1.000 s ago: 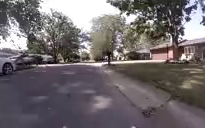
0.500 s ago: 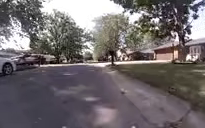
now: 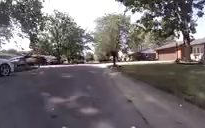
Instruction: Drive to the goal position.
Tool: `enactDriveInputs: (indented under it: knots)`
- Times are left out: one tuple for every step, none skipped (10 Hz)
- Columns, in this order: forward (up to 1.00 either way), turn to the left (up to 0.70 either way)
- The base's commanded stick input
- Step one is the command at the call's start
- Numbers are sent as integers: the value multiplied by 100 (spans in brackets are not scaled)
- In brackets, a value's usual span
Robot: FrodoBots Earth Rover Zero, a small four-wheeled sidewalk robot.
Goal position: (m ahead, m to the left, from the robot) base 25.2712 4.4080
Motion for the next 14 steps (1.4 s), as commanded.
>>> enactDriveInputs:
  knots:
    - [69, 3]
    - [69, 3]
    - [69, 3]
    - [69, 3]
    - [69, 3]
    - [69, 3]
    - [69, 3]
    - [69, 3]
    - [69, 3]
    - [69, 3]
    - [69, 3]
    - [69, 3]
    - [69, 3]
    - [69, 3]
